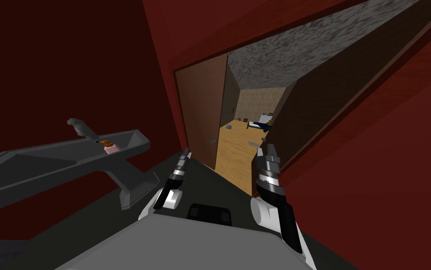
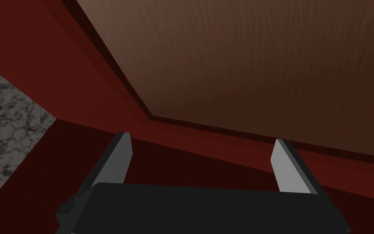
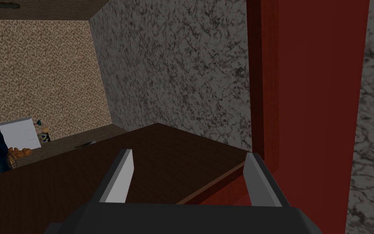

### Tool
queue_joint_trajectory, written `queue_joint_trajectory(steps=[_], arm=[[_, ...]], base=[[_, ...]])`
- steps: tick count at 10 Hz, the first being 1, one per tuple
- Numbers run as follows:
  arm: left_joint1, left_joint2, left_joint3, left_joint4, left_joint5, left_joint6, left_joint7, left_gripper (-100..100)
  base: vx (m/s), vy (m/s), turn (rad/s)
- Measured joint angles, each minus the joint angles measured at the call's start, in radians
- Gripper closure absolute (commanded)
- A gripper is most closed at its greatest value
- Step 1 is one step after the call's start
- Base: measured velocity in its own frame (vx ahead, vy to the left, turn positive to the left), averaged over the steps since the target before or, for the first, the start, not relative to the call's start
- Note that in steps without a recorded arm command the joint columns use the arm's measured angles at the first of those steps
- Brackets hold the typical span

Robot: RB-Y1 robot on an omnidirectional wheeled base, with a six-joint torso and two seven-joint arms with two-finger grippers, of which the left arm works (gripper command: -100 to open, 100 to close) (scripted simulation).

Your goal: Push the door open

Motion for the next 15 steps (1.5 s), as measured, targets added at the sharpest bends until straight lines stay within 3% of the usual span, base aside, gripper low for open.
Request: queue_joint_trajectory(steps=[8, 9, 11, 15], arm=[[-0.048, 0.012, -0.037, 0.194, 0.005, -0.041, 0.024, -100], [-0.058, 0.004, -0.044, 0.225, 0.002, -0.047, 0.022, -100], [-0.072, 0.011, -0.051, 0.279, 0.005, -0.062, 0.031, -100], [-0.098, 0.003, -0.073, 0.378, 0.004, -0.081, 0.036, -100]], base=[[0.092, 0.045, -0.072], [0.089, 0.04, -0.085], [0.097, 0.052, -0.059], [0.09, 0.052, -0.068]])
